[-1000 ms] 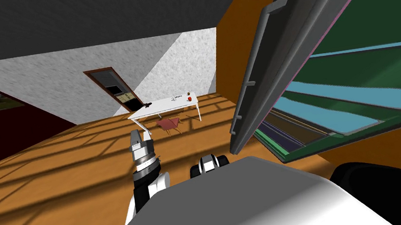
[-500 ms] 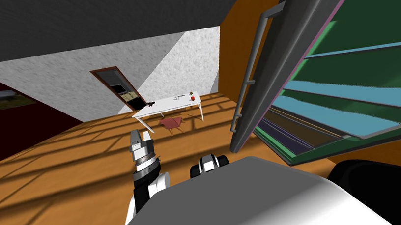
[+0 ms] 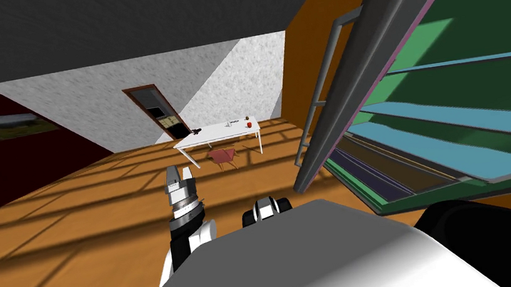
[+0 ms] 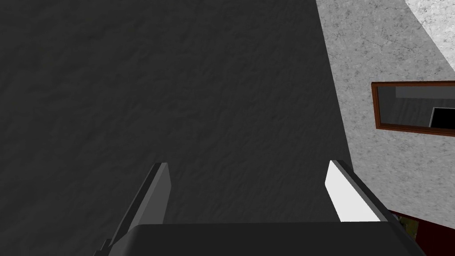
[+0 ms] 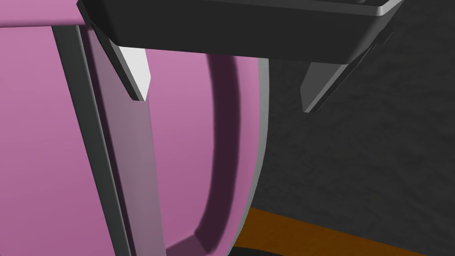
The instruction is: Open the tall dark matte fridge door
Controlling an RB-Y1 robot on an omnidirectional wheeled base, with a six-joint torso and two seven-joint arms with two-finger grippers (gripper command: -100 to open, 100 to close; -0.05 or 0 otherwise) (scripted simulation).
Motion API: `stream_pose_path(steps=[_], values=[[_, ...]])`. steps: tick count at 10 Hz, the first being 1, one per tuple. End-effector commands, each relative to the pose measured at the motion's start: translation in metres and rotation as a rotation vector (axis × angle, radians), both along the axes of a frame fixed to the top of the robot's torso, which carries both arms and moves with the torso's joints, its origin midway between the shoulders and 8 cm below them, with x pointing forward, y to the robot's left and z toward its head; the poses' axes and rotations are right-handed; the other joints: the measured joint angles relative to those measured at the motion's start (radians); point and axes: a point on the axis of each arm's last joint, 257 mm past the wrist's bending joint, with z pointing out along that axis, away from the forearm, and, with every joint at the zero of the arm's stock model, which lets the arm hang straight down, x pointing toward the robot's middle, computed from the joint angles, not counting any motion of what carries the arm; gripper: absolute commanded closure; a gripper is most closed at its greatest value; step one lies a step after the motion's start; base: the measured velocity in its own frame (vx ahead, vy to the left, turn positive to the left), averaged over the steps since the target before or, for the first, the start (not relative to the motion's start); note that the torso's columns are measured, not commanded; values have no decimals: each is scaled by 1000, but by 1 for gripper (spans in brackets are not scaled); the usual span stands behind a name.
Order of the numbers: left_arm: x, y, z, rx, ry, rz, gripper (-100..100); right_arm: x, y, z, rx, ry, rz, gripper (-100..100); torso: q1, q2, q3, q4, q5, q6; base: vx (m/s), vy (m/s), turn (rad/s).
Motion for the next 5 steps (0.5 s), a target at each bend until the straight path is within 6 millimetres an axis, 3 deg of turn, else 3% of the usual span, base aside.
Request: stream_pose_path(steps=[1,5], values=[[0,0,0,0,0,0,0,-1,-11,-25,61,-31,-7,-100,-1,0,0,0,0,0,51,80,52],[0,0,0,0,0,0,0,1,-24,-62,145,-77,-14,-100,0,-1,-1,0,0,0,41,87,49]])
